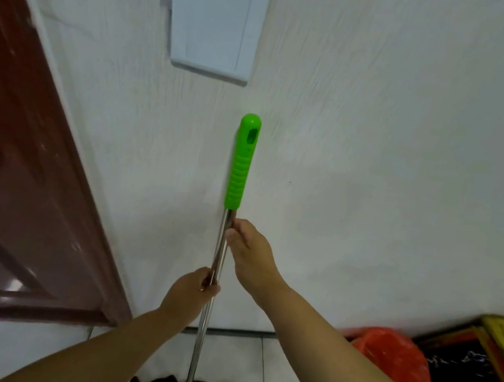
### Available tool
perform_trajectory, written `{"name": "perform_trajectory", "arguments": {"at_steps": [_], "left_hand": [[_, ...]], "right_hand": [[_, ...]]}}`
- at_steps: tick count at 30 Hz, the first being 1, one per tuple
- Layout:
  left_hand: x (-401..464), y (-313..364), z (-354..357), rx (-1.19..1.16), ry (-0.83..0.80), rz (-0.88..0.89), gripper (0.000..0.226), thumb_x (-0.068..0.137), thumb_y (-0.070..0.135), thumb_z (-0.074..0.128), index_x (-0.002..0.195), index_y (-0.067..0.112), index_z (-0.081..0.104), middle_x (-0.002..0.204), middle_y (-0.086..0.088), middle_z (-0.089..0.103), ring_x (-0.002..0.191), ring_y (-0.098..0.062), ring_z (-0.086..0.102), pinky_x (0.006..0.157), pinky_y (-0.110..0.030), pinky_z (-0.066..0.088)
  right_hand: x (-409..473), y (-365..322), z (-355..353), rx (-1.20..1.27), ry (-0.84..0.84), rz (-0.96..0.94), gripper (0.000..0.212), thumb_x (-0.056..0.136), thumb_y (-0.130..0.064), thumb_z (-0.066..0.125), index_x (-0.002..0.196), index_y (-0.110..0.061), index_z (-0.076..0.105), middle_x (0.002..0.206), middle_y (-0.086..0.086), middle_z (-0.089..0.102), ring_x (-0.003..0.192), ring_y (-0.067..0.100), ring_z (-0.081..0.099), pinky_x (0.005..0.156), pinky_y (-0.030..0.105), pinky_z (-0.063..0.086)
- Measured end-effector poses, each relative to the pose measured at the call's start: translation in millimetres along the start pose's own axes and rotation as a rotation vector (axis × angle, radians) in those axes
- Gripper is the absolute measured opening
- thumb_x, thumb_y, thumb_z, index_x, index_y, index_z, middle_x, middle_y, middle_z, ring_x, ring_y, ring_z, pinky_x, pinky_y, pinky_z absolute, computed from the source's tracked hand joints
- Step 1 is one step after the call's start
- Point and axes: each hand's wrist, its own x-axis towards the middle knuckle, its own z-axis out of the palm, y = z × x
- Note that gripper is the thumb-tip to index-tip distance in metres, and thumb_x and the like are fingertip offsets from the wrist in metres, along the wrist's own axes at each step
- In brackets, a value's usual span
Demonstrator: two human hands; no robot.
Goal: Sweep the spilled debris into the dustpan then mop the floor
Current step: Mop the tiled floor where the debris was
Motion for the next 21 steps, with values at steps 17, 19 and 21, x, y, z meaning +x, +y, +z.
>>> {"name": "perform_trajectory", "arguments": {"at_steps": [17, 19, 21], "left_hand": [[-15, -11, 6, -0.103, 0.042, -0.202, 0.046, 0.082, 0.024, 0.069, 0.119, 0.008, 0.045, 0.11, -0.005, 0.051, 0.094, -0.02, 0.055, 0.075, -0.025, 0.04], [-24, -12, 12, -0.132, 0.037, -0.245, 0.037, 0.082, 0.022, 0.068, 0.11, 0.011, 0.046, 0.101, -0.004, 0.052, 0.086, -0.022, 0.058, 0.07, -0.027, 0.043], [-34, -9, 19, -0.149, 0.021, -0.245, 0.026, 0.082, 0.02, 0.065, 0.099, 0.014, 0.046, 0.09, -0.004, 0.054, 0.075, -0.022, 0.058, 0.062, -0.028, 0.045]], "right_hand": [[-46, 27, -9, 0.09, 0.319, 0.279, 0.027, 0.097, -0.018, 0.051, 0.122, -0.013, 0.059, 0.111, 0.012, 0.065, 0.096, 0.016, 0.06, 0.08, 0.012, 0.046], [-60, 40, -13, 0.13, 0.364, 0.346, 0.026, 0.097, -0.016, 0.05, 0.12, -0.013, 0.06, 0.111, 0.012, 0.065, 0.102, 0.024, 0.063, 0.086, 0.025, 0.049], [-77, 53, -16, 0.158, 0.395, 0.401, 0.025, 0.097, -0.013, 0.046, 0.118, -0.013, 0.06, 0.108, 0.01, 0.065, 0.102, 0.023, 0.063, 0.087, 0.027, 0.049]]}}
